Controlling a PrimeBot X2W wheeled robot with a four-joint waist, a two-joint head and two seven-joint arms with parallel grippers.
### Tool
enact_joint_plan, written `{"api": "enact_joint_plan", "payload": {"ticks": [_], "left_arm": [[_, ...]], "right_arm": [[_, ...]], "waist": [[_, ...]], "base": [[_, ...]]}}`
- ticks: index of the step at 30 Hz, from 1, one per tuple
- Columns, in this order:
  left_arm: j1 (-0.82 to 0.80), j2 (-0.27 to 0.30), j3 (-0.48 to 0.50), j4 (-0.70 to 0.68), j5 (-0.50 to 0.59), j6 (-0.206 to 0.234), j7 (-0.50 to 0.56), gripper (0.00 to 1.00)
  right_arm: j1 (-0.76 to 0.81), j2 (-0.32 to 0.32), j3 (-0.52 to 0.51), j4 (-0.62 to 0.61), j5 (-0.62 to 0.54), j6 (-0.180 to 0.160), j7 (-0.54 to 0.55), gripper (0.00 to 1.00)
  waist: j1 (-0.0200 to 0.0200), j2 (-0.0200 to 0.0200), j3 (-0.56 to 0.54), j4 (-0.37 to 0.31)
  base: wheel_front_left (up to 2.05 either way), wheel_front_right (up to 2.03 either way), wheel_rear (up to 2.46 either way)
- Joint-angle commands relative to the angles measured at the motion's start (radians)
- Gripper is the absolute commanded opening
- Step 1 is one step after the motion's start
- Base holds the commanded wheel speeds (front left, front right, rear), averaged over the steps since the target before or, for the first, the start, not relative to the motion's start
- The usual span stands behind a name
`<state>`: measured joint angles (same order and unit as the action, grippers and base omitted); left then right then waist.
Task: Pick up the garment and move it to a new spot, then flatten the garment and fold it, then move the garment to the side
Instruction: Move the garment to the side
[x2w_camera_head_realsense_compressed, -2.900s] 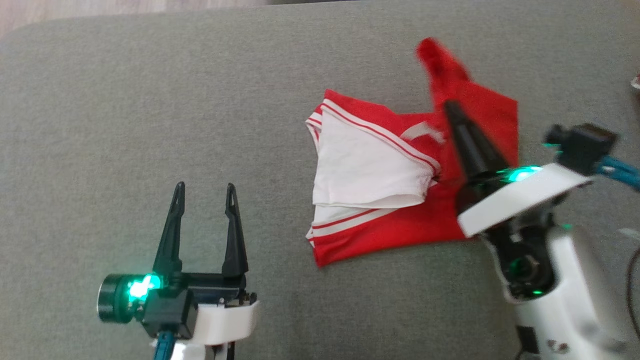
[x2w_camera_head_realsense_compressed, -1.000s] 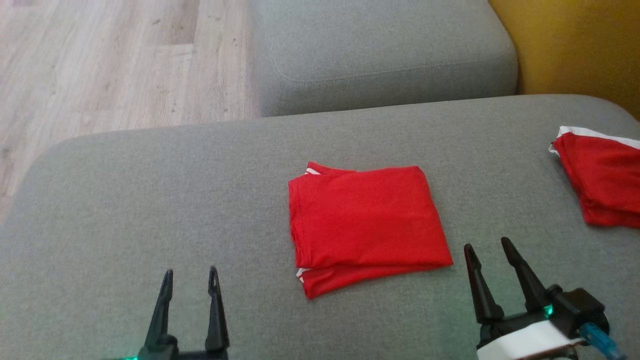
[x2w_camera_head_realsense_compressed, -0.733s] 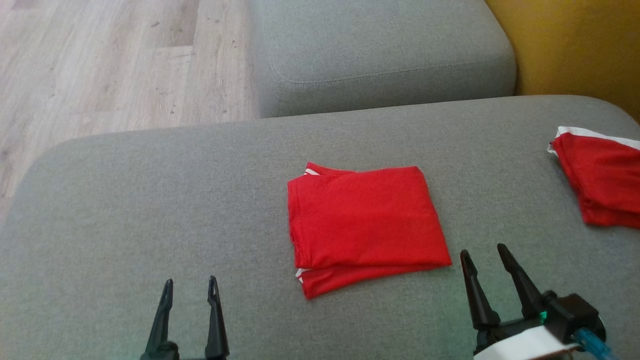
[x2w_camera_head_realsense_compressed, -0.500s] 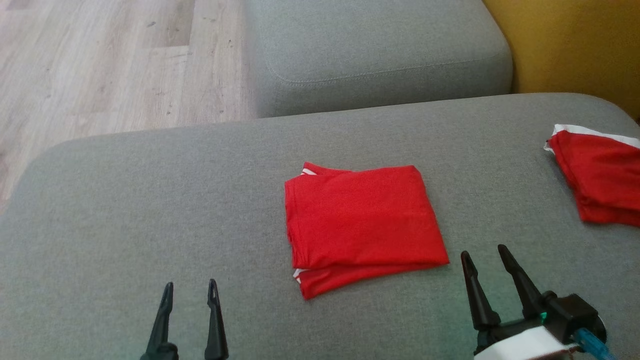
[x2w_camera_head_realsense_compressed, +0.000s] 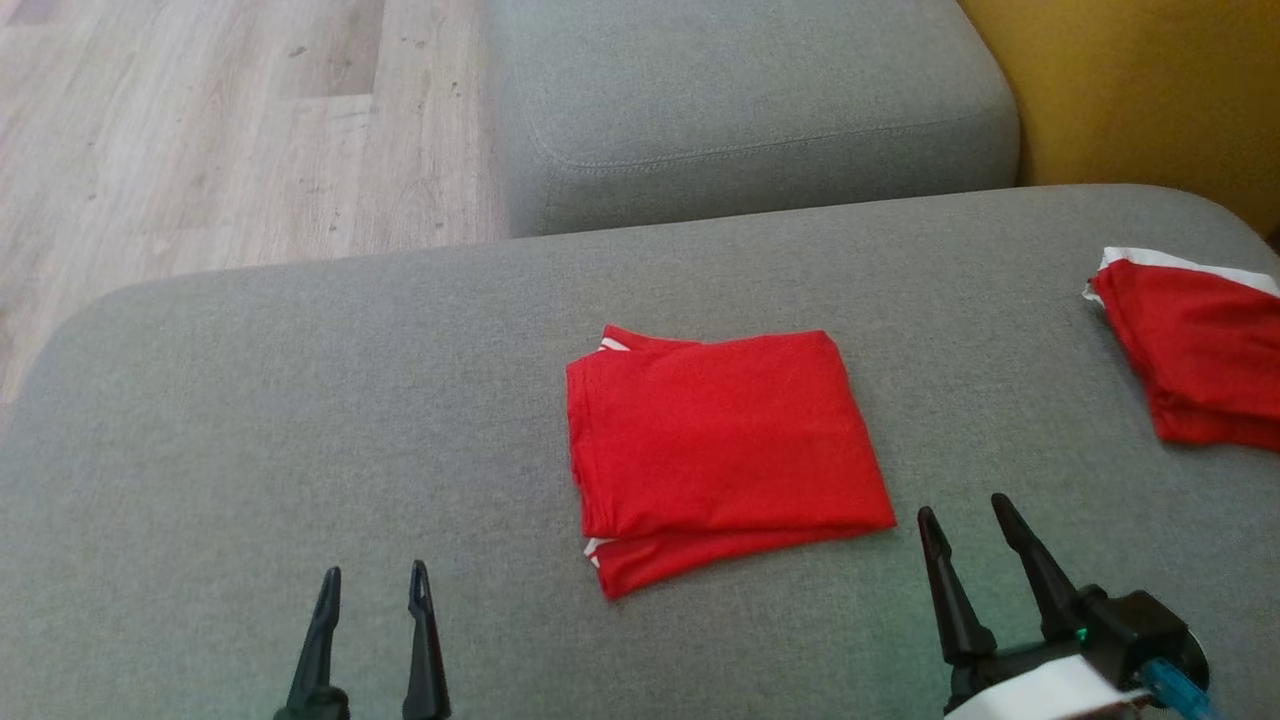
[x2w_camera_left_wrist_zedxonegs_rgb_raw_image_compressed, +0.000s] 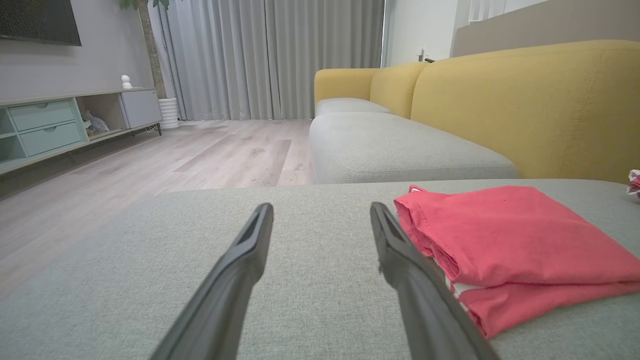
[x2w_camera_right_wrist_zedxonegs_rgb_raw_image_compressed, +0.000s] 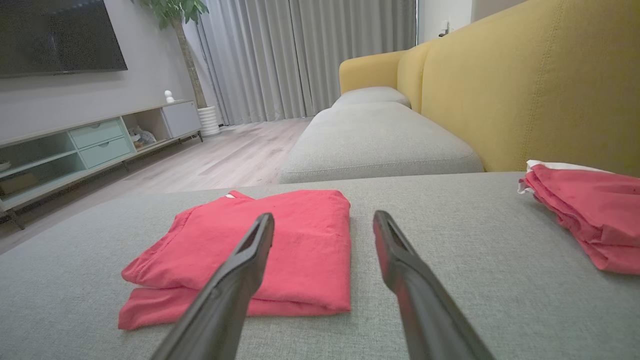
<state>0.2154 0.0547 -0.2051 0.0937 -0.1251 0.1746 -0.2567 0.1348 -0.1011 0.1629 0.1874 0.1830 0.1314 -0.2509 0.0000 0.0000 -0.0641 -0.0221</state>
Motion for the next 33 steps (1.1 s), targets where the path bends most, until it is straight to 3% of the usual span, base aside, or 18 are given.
{"api": "enact_joint_plan", "payload": {"ticks": [1, 21, 28, 33], "left_arm": [[-0.021, -0.005, 0.037, -0.026, -0.004, -0.002, -0.005, 1.00], [-0.040, -0.005, 0.025, -0.045, -0.018, -0.051, -0.005, 1.00], [-0.067, -0.005, 0.012, -0.072, -0.011, -0.059, -0.005, 1.00], [-0.103, -0.005, -0.003, -0.088, -0.004, -0.063, -0.005, 1.00]], "right_arm": [[-0.032, 0.000, 0.022, -0.027, -0.011, -0.001, -0.011, 1.00], [-0.084, -0.001, -0.003, 0.004, -0.029, -0.001, -0.011, 1.00], [-0.196, -0.020, 0.009, 0.116, -0.039, -0.001, -0.011, 1.00], [-0.327, -0.015, -0.005, 0.275, 0.046, -0.001, -0.011, 1.00]], "waist": [[0.0000, 0.0000, 0.001, 0.001], [0.0000, 0.0000, 0.054, 0.019], [0.0000, 0.0000, 0.114, 0.040], [0.0000, 0.0000, 0.178, 0.062]], "base": [[0.00, 0.00, 0.00], [0.00, 0.00, 0.00], [0.00, 0.00, 0.00], [0.00, 0.00, 0.00]]}}
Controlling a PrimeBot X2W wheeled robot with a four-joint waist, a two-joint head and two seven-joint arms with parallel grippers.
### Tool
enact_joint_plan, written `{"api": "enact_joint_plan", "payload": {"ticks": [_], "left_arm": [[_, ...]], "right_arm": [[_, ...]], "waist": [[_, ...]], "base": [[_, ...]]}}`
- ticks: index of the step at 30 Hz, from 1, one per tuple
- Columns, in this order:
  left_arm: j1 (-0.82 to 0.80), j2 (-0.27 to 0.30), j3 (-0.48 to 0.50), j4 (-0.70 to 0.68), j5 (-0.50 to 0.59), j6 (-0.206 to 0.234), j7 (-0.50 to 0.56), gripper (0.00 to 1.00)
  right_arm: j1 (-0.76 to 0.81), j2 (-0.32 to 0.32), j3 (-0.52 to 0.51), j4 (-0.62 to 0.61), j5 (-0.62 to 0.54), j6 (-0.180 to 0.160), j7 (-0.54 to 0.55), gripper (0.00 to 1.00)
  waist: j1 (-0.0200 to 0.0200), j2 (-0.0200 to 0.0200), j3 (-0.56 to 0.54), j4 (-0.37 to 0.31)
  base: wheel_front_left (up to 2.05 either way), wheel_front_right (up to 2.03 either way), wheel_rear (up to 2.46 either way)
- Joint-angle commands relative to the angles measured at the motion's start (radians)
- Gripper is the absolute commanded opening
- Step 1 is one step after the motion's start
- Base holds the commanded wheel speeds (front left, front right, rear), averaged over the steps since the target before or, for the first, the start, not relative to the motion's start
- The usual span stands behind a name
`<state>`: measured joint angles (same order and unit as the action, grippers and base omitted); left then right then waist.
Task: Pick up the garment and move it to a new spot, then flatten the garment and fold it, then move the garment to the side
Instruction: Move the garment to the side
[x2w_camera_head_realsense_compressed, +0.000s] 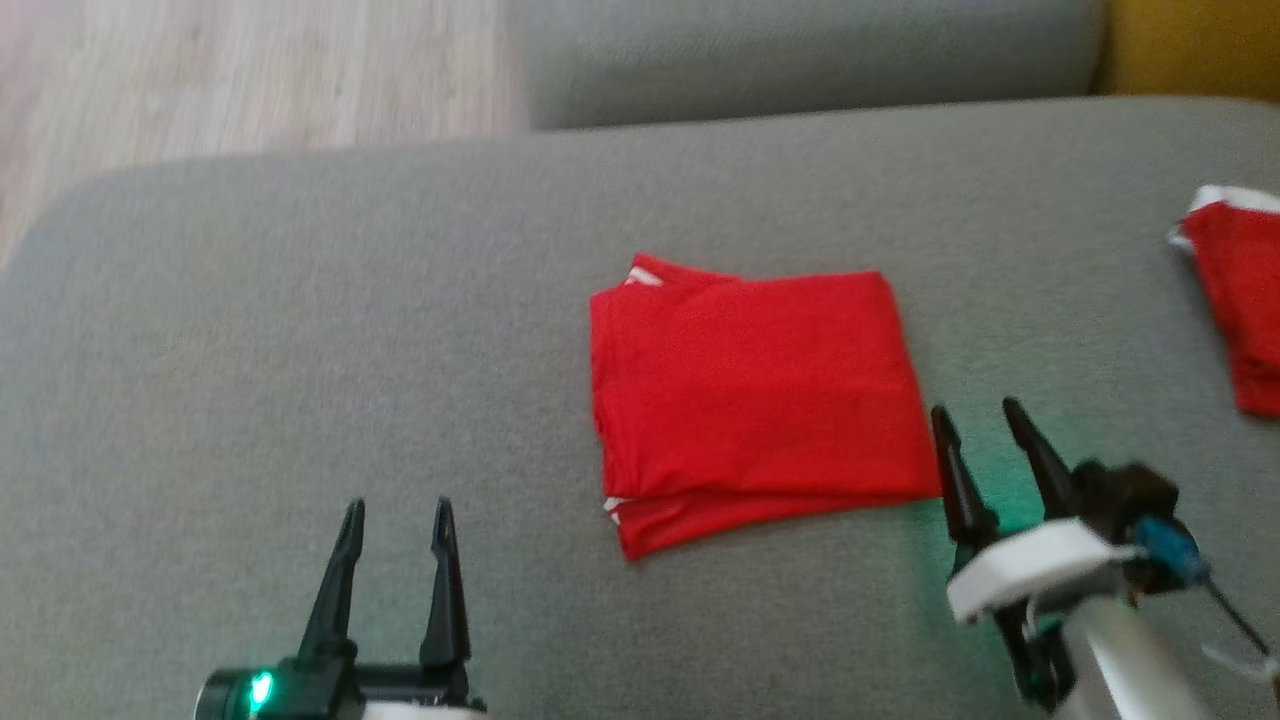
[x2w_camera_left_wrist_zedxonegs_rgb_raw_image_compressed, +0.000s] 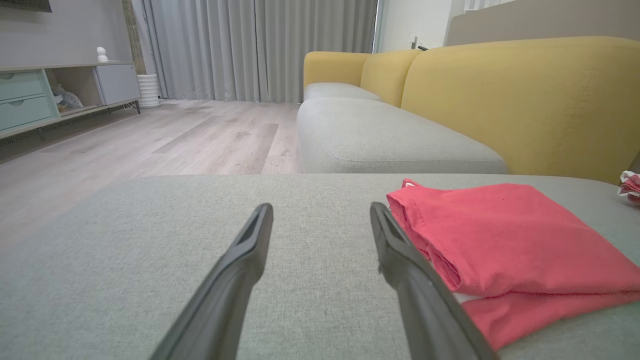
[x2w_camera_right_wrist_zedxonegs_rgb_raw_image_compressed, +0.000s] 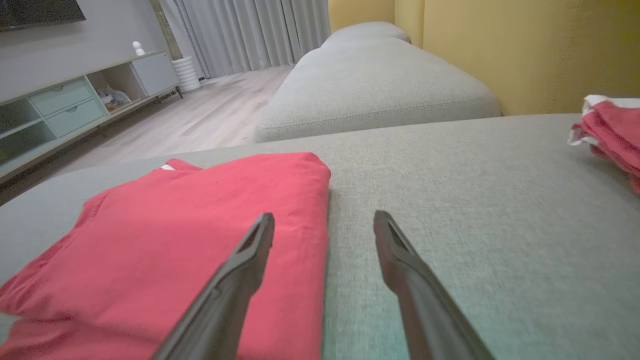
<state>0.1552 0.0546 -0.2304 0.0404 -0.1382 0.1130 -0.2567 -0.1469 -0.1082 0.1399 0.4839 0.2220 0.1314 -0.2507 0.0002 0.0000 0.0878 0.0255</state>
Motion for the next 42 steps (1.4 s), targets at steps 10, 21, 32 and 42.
{"api": "enact_joint_plan", "payload": {"ticks": [10, 21, 32, 42], "left_arm": [[-0.097, -0.004, -0.005, -0.029, 0.012, 0.001, -0.005, 1.00], [-0.122, -0.004, -0.005, -0.067, 0.011, 0.024, -0.005, 1.00], [-0.175, -0.004, -0.002, -0.086, 0.014, 0.021, -0.005, 1.00], [-0.256, -0.004, 0.004, -0.087, 0.013, 0.013, -0.005, 1.00]], "right_arm": [[-0.265, -0.024, 0.081, 0.337, 0.101, -0.001, 0.049, 1.00], [-0.333, -0.064, 0.208, 0.412, 0.212, -0.001, 0.023, 0.00], [-0.429, -0.235, 0.134, 0.318, 0.123, -0.001, -0.008, 0.00], [-0.472, -0.416, -0.042, 0.151, 0.030, -0.001, 0.036, 0.00]], "waist": [[-0.0002, 0.0000, 0.092, 0.055], [-0.0002, 0.0000, 0.139, 0.016], [-0.0002, 0.0000, 0.241, -0.089], [-0.0002, 0.0000, 0.350, -0.164]], "base": [[0.00, 0.00, 0.00], [0.00, 0.00, 0.00], [0.00, 0.00, 0.00], [0.00, 0.00, 0.00]]}}
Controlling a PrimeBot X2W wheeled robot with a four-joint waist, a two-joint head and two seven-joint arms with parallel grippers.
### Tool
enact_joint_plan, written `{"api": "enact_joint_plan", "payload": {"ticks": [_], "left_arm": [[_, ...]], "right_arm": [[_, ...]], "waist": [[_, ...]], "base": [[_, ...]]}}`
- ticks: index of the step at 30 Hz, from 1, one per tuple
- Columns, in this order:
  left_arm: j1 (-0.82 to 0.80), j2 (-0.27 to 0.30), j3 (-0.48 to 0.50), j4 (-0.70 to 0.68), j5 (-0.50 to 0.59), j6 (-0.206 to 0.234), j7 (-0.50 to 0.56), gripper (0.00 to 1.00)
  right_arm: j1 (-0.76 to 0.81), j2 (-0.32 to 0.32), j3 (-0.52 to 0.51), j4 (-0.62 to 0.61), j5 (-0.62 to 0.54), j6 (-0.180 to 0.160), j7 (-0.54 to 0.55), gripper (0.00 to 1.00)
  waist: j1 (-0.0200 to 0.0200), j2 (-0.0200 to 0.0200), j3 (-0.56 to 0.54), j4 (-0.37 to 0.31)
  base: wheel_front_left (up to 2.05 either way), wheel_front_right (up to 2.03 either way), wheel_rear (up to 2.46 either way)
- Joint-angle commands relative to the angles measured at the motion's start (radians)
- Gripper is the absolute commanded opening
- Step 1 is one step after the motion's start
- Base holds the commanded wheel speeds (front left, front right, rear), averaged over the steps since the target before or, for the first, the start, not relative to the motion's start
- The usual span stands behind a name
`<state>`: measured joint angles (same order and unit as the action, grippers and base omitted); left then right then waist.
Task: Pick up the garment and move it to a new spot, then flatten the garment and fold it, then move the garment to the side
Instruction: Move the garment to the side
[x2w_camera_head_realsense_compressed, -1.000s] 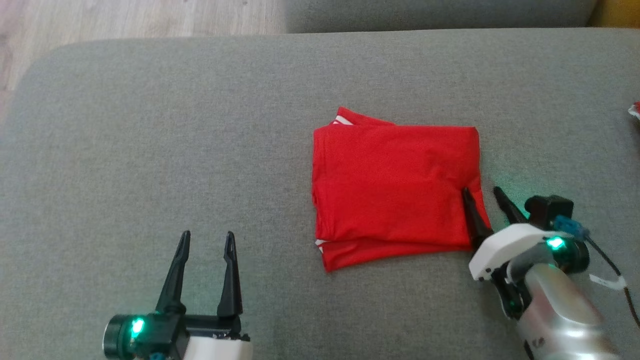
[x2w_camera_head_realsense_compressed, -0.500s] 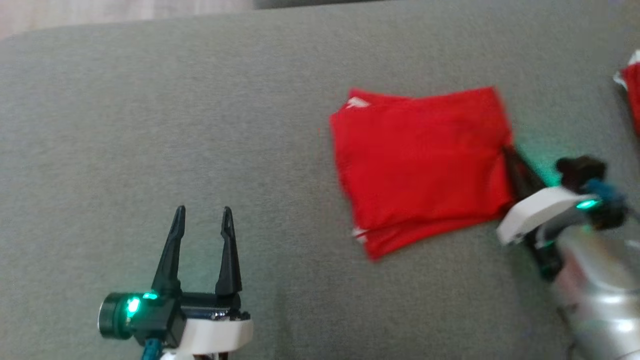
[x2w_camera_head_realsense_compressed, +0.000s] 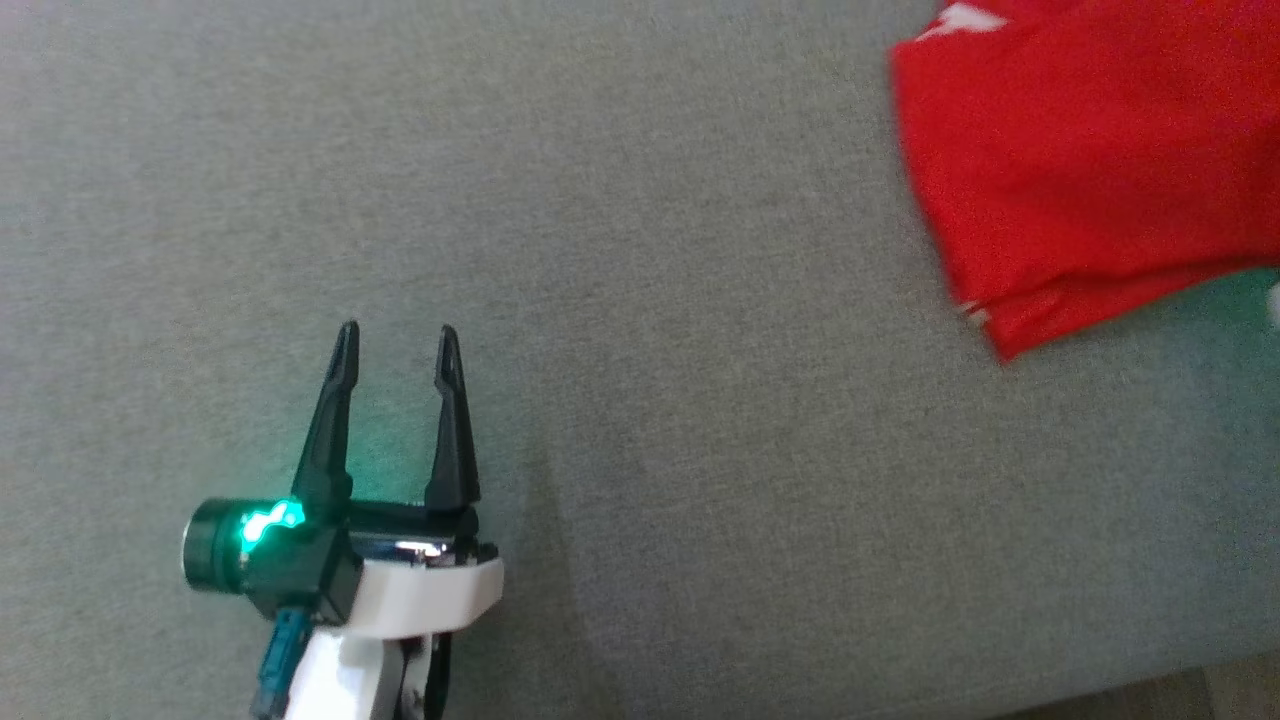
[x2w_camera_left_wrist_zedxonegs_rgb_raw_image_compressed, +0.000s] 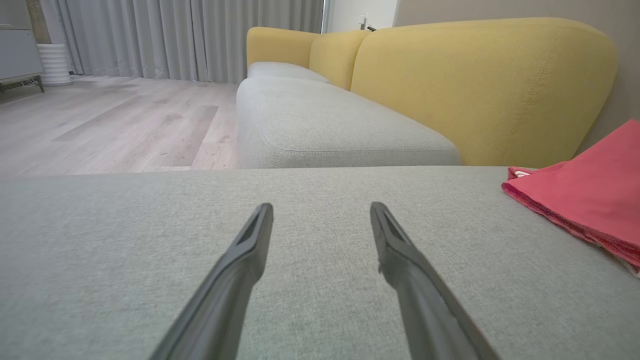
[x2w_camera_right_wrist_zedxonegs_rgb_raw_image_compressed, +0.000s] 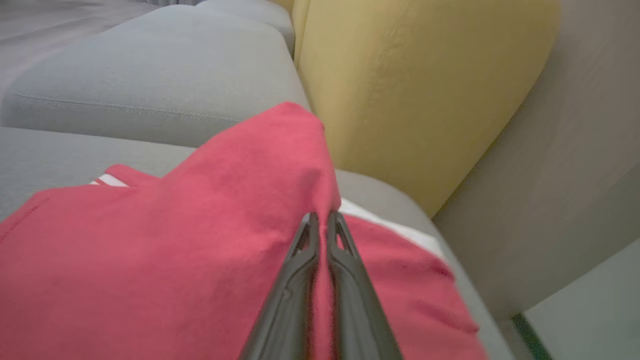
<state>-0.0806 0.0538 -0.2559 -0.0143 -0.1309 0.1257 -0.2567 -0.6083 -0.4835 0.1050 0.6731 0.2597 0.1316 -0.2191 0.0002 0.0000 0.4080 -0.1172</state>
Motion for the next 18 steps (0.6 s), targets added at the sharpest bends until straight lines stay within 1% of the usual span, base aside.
{"api": "enact_joint_plan", "payload": {"ticks": [1, 5, 6, 7, 8, 9, 10, 12, 15, 18], "left_arm": [[-0.028, -0.004, 0.030, -0.032, 0.005, 0.001, -0.005, 1.00], [-0.051, -0.004, 0.028, -0.030, 0.001, 0.003, -0.005, 1.00], [-0.056, -0.004, 0.027, -0.028, 0.000, 0.003, -0.005, 1.00], [-0.060, -0.004, 0.025, -0.025, -0.001, 0.002, -0.005, 1.00], [-0.064, -0.004, 0.025, -0.023, -0.002, 0.002, -0.005, 1.00], [-0.069, -0.004, 0.025, -0.017, -0.006, 0.002, -0.005, 1.00], [-0.072, -0.004, 0.026, -0.013, -0.008, 0.003, -0.005, 1.00], [-0.075, -0.004, 0.028, -0.005, -0.010, 0.004, -0.005, 1.00], [-0.072, -0.004, 0.026, 0.004, -0.013, 0.006, -0.005, 1.00], [-0.058, -0.004, 0.025, 0.011, -0.015, 0.010, -0.005, 1.00]], "right_arm": [[-0.008, -0.059, -0.030, -0.062, -0.017, -0.001, 0.017, 0.00], [0.014, -0.140, -0.137, -0.155, -0.049, -0.001, 0.073, 0.00], [0.020, -0.156, -0.170, -0.178, -0.058, -0.001, 0.090, 0.09], [0.029, -0.166, -0.200, -0.200, -0.064, -0.001, 0.114, 0.38], [0.039, -0.172, -0.224, -0.227, -0.072, -0.001, 0.136, 1.00], [0.065, -0.172, -0.263, -0.286, -0.093, -0.001, 0.175, 1.00], [0.079, -0.165, -0.281, -0.317, -0.107, -0.001, 0.187, 1.00], [0.109, -0.130, -0.312, -0.375, -0.140, -0.001, 0.206, 1.00], [0.168, -0.041, -0.317, -0.438, -0.177, -0.001, 0.231, 1.00], [0.225, 0.059, -0.269, -0.471, -0.191, -0.001, 0.235, 1.00]], "waist": [[-0.0002, 0.0000, 0.038, -0.024], [-0.0002, 0.0000, 0.071, -0.028], [-0.0002, 0.0000, 0.077, -0.028], [-0.0002, 0.0000, 0.082, -0.026], [-0.0002, 0.0000, 0.084, -0.025], [-0.0002, 0.0000, 0.085, -0.020], [-0.0002, 0.0000, 0.082, -0.017], [-0.0002, 0.0000, 0.067, -0.010], [-0.0002, 0.0000, 0.028, 0.003], [-0.0002, 0.0000, -0.026, 0.016]], "base": [[0.00, 0.00, 0.00], [0.00, 0.00, 0.00], [0.00, 0.00, 0.00], [0.00, 0.00, 0.00], [0.00, 0.00, 0.00], [0.00, 0.00, 0.00], [0.00, 0.00, 0.00], [0.00, 0.00, 0.00], [0.00, 0.00, 0.00], [0.00, 0.00, 0.00]]}}
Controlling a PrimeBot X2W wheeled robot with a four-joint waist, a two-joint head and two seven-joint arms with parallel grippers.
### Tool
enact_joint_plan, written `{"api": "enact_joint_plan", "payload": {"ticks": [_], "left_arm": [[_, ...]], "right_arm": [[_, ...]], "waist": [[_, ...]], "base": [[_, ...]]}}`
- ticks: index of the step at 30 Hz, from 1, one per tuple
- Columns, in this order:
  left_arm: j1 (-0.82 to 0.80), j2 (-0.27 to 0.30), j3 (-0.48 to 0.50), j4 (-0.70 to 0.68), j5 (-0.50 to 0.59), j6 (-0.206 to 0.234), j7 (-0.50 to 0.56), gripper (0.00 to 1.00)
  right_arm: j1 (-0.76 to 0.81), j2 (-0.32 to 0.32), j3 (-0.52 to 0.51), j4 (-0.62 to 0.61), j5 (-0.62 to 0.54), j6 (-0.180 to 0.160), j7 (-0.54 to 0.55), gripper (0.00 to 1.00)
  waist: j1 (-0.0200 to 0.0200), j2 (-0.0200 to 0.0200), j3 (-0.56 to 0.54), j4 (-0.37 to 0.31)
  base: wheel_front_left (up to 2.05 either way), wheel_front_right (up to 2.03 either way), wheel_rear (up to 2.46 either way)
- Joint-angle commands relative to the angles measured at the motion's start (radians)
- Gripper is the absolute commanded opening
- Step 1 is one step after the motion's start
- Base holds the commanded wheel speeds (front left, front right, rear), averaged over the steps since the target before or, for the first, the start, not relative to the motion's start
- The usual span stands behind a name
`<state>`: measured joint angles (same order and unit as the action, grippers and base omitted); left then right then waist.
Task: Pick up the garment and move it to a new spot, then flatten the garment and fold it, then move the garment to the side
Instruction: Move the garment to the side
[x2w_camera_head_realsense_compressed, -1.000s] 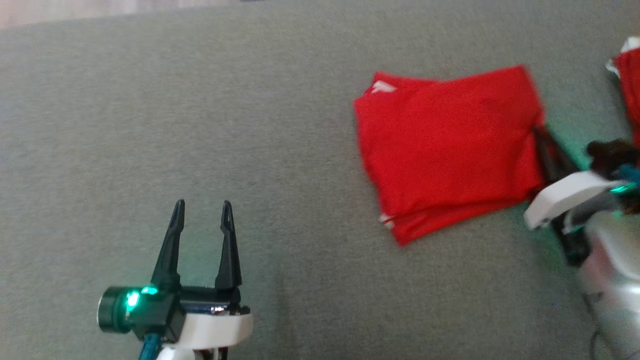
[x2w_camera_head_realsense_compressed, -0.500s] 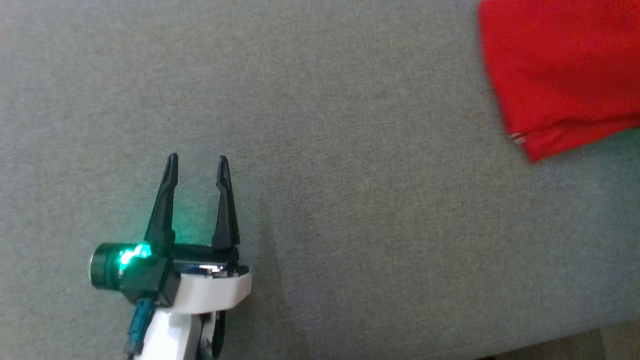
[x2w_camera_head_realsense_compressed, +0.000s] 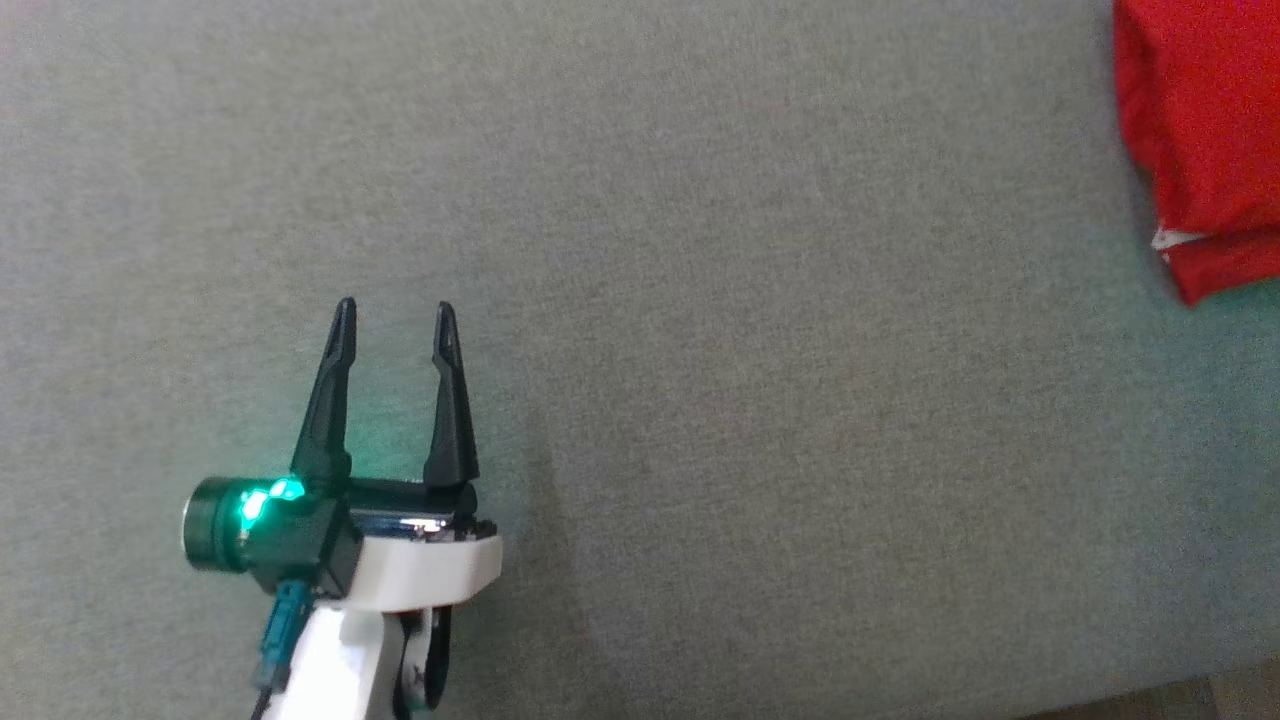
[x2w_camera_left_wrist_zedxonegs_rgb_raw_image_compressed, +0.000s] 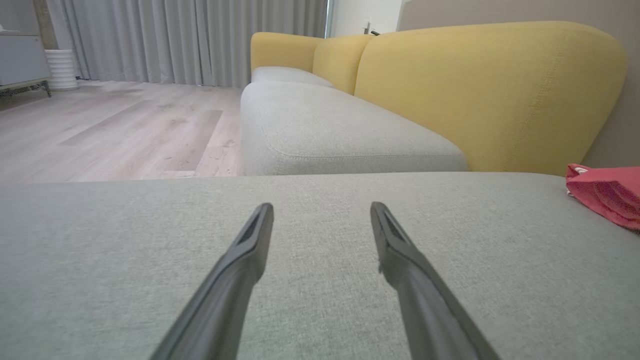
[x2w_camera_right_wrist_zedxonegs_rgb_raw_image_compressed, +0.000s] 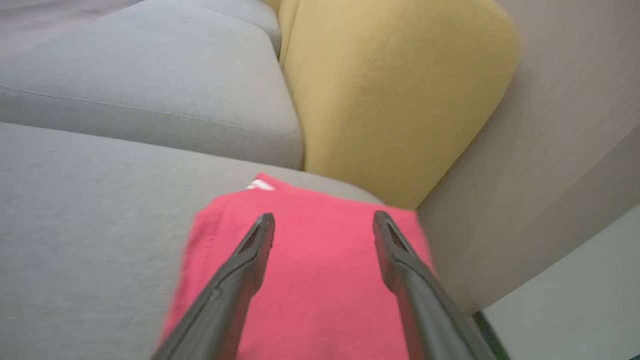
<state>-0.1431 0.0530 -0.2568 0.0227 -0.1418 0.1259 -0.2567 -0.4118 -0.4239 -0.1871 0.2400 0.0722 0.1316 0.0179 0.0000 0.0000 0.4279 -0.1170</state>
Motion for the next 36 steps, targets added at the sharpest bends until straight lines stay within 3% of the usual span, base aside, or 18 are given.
{"api": "enact_joint_plan", "payload": {"ticks": [1, 5, 11, 15, 22, 36], "left_arm": [[0.012, -0.003, 0.025, -0.023, -0.005, 0.011, -0.005, 1.00], [0.051, -0.003, 0.022, -0.001, -0.007, 0.010, -0.005, 1.00], [0.118, -0.003, 0.019, 0.026, -0.010, 0.008, -0.005, 1.00], [0.164, -0.003, 0.030, 0.040, -0.020, 0.011, -0.005, 1.00], [0.212, -0.003, 0.053, 0.039, -0.030, 0.029, -0.005, 1.00], [0.249, -0.003, 0.072, 0.035, -0.026, 0.053, -0.005, 1.00]], "right_arm": [[0.046, 0.030, 0.046, -0.039, -0.003, -0.001, -0.008, 1.00], [0.122, 0.120, 0.158, 0.012, 0.024, -0.001, -0.084, 1.00], [0.197, 0.197, 0.322, 0.117, 0.110, -0.001, -0.239, 1.00], [0.234, 0.228, 0.429, 0.142, 0.157, -0.001, -0.278, 1.00], [0.361, 0.305, 0.379, -0.011, 0.129, -0.001, -0.279, 1.00], [0.455, 0.353, 0.344, -0.043, 0.091, -0.001, -0.280, 1.00]], "waist": [[0.0000, 0.0000, -0.064, 0.019], [0.0000, 0.0000, -0.164, 0.045], [0.0000, 0.0000, -0.293, 0.079], [0.0000, 0.0000, -0.373, 0.102], [0.0000, 0.0000, -0.446, 0.130], [0.0000, 0.0000, -0.500, 0.120]], "base": [[0.00, 0.00, 0.00], [0.00, 0.00, 0.00], [0.00, 0.00, 0.00], [0.00, 0.00, 0.00], [0.00, 0.00, 0.00], [0.00, 0.00, 0.00]]}}
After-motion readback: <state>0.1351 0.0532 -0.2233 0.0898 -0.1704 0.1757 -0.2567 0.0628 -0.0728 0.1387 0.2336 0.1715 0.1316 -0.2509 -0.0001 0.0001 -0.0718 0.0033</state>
